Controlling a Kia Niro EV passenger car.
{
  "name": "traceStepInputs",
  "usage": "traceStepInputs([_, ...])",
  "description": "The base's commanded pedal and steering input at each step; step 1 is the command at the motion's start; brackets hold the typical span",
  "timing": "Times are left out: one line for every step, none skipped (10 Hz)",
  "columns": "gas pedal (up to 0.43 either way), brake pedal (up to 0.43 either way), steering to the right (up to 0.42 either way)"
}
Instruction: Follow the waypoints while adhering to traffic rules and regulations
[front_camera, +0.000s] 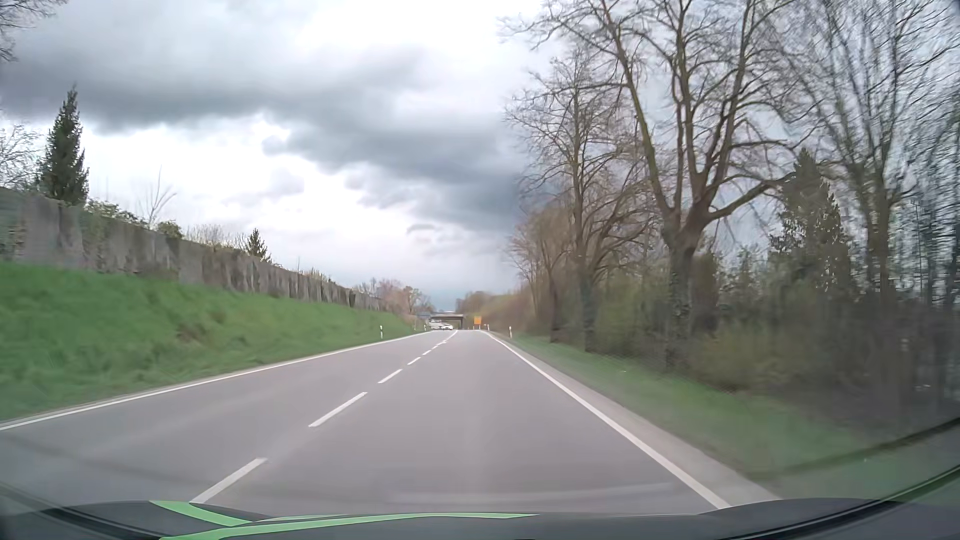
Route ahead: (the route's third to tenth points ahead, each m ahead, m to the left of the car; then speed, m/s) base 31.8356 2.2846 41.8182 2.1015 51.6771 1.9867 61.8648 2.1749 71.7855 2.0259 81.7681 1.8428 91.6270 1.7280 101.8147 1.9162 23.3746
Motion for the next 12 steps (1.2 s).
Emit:
traceStepInputs([0.189,0.0,0.001])
traceStepInputs([0.189,0.0,0.001])
traceStepInputs([0.189,0.0,0.001])
traceStepInputs([0.197,0.0,0.001])
traceStepInputs([0.197,0.0,0.001])
traceStepInputs([0.197,0.0,0.001])
traceStepInputs([0.197,0.0,0.001])
traceStepInputs([0.197,0.0,0.0])
traceStepInputs([0.197,0.0,0.0])
traceStepInputs([0.197,0.0,0.0])
traceStepInputs([0.197,0.0,0.0])
traceStepInputs([0.197,0.0,0.0])
